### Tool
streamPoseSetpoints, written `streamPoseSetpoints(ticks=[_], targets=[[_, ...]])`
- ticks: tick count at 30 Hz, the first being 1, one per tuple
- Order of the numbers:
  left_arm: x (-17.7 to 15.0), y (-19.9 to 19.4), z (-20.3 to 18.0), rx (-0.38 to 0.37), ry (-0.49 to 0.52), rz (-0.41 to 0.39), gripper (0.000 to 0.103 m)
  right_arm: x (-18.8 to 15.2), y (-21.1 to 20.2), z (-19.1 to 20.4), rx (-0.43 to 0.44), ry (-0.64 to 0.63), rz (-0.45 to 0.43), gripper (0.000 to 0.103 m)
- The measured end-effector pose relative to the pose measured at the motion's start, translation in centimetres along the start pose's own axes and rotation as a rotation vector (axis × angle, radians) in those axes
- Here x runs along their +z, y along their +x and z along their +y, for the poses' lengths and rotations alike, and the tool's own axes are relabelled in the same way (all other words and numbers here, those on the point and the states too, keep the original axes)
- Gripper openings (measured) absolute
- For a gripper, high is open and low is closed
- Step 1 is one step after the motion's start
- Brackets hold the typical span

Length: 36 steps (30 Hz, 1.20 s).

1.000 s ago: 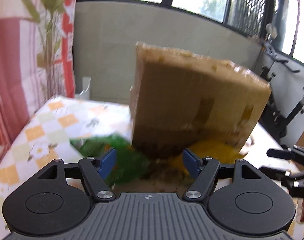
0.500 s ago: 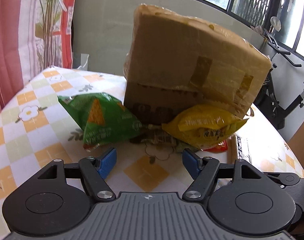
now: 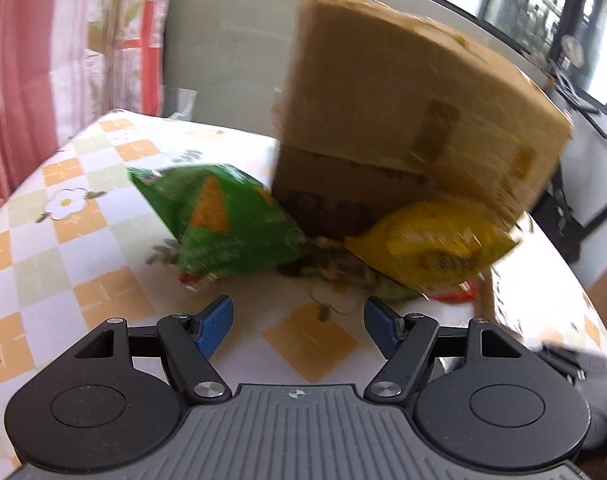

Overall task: Organize snacks
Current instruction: 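Grasp the black wrapped candy with the right gripper while the left grasps the green chip bag, then lift both held snacks and carry them over the box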

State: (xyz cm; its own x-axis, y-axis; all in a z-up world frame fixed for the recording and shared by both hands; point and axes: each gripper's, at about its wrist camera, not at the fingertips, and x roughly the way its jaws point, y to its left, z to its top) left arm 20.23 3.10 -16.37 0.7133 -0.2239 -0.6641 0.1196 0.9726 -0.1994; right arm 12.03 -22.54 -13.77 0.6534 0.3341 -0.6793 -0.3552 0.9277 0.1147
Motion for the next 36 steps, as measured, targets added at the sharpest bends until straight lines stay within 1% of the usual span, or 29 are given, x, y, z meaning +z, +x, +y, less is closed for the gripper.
streamPoseSetpoints(ticks=[5,7,9,11,13,15,17,20,23,26,28,29,30,31,33,36], targets=[[3.1,0.9,2.2,0.065,-0.038,-0.043,0.077,-0.1,0.1,0.2,-0.009,-0.018,-0.005,0.051],[4.3,1.8,3.2,0.080,-0.056,-0.060,0.083,-0.1,0.2,0.3,-0.018,-0.027,-0.004,0.052],[5.3,3.0,4.2,0.101,-0.070,-0.055,0.083,-0.1,0.2,0.4,-0.024,-0.036,-0.003,0.052],[6.0,4.3,5.2,0.115,-0.119,-0.039,0.083,-0.2,0.2,0.3,-0.022,-0.034,-0.004,0.052],[6.4,5.3,6.0,0.092,-0.173,-0.020,0.083,-0.2,0.2,0.2,-0.015,-0.025,-0.005,0.052],[6.6,6.2,6.5,0.060,-0.199,-0.006,0.083,-0.2,0.2,0.1,-0.012,-0.022,-0.005,0.052],[6.8,7.0,6.6,0.065,-0.214,0.007,0.084,-0.1,0.2,0.1,-0.010,-0.019,-0.004,0.052],[6.9,8.1,6.8,0.056,-0.237,0.018,0.089,-0.1,0.3,-0.1,-0.003,-0.010,-0.004,0.052],[6.8,8.9,6.6,0.051,-0.235,0.011,0.092,-0.1,0.3,-0.1,-0.003,-0.013,-0.004,0.052],[6.7,9.9,6.5,0.062,-0.238,0.035,0.091,-0.1,0.3,0.0,-0.004,-0.012,-0.004,0.052],[6.3,10.3,6.7,0.051,-0.251,0.041,0.091,-0.1,0.3,0.0,-0.003,-0.011,-0.005,0.052],[6.2,10.4,6.8,0.052,-0.257,0.041,0.089,-0.1,0.3,0.0,-0.003,-0.010,-0.005,0.052],[6.2,10.3,6.9,0.049,-0.258,0.030,0.084,-0.1,0.3,0.0,-0.003,-0.011,-0.005,0.052],[6.2,10.2,7.1,0.050,-0.252,0.026,0.081,-0.1,0.3,0.0,-0.003,-0.010,-0.005,0.052],[6.0,9.7,6.9,0.074,-0.222,0.023,0.077,-0.1,0.3,0.0,-0.003,-0.010,-0.005,0.052],[5.7,8.4,6.8,0.057,-0.181,0.012,0.076,-0.1,0.3,0.0,-0.003,-0.010,-0.005,0.052]])
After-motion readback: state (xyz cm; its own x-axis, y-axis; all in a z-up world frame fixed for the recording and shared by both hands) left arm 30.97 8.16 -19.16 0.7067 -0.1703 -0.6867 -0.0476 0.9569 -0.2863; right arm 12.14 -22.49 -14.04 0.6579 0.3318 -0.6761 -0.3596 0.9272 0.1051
